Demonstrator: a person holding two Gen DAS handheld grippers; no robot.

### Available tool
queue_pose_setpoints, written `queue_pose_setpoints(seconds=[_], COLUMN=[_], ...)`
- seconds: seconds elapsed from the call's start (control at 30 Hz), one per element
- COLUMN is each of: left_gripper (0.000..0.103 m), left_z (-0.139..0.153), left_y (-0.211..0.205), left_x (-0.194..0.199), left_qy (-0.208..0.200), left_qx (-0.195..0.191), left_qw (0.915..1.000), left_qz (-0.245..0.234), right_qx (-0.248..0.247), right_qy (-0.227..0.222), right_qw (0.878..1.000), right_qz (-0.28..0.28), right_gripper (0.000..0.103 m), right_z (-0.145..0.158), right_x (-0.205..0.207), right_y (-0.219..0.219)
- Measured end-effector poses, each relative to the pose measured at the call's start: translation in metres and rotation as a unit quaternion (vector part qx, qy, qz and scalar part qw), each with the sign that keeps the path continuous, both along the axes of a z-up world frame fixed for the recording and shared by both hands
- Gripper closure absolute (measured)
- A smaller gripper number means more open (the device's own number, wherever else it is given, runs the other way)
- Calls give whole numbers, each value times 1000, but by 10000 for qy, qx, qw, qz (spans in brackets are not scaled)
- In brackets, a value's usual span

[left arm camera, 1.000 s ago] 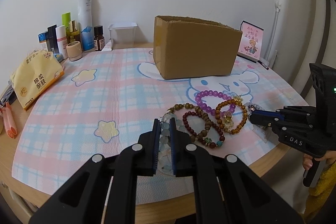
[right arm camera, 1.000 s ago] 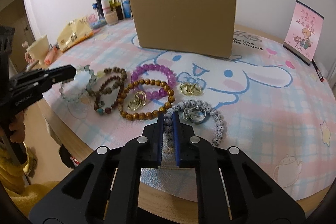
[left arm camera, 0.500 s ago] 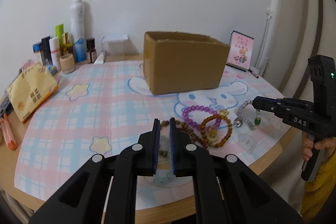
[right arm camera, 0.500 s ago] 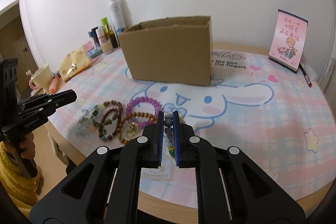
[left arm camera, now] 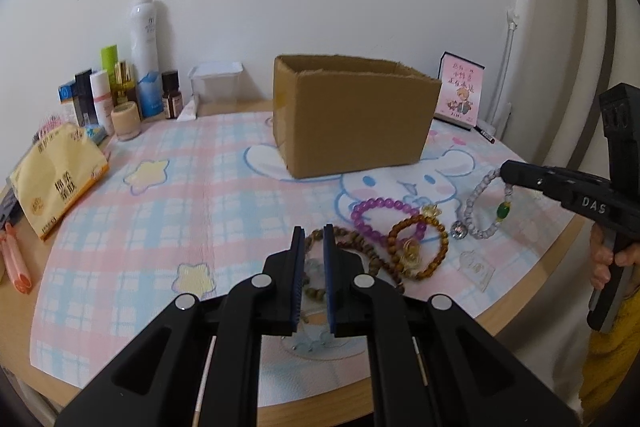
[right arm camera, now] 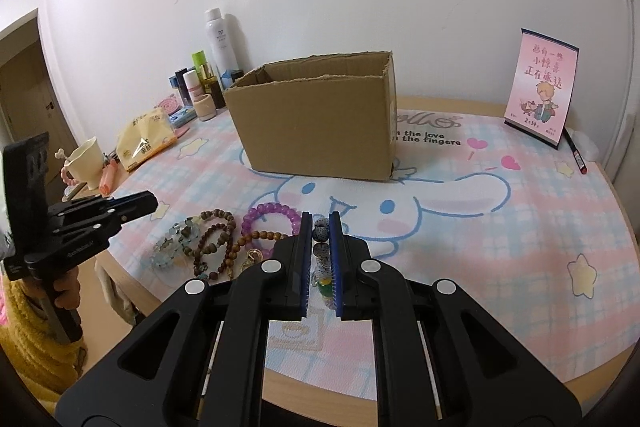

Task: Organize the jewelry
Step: 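Lift both held bracelets and carry them over the cardboard box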

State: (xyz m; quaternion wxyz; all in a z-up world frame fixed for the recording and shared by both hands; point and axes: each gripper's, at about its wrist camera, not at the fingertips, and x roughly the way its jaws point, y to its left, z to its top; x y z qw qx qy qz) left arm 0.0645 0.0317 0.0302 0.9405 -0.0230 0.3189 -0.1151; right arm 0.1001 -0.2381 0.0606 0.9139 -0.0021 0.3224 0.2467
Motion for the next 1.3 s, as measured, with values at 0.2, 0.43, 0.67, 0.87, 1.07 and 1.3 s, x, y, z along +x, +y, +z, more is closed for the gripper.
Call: queue_pose_setpoints(seconds=[0.2, 0.43, 0.67, 0.87, 1.07, 1.3], left_gripper=[94, 70, 70, 81, 94, 94], left_z=[-16, -23, -32, -37, -37, -23], left_y=[5, 6, 7, 3, 6, 7], left_x=[7, 5, 11, 12, 13, 10], left_qy=[371, 489, 674, 701, 706, 521], left_qx=[199, 246, 295, 441, 369, 160], left_qw=[9991, 9985, 9973, 9966, 9968, 9985], left_qz=[107, 61, 10, -8, 51, -1], right_qx=[18, 10, 17, 24, 25, 9], right_qy=[-33, -15, 12, 25, 22, -46], right_qw=[10000, 9999, 9999, 9999, 9999, 9999], right_qz=[39, 108, 149, 157, 131, 128], right_gripper=[95, 95, 95, 95, 95, 95], right_z=[2, 0, -1, -2, -2, 2], right_x=[-2, -3, -2, -2, -2, -2], right_y=[0, 4, 6, 6, 5, 5])
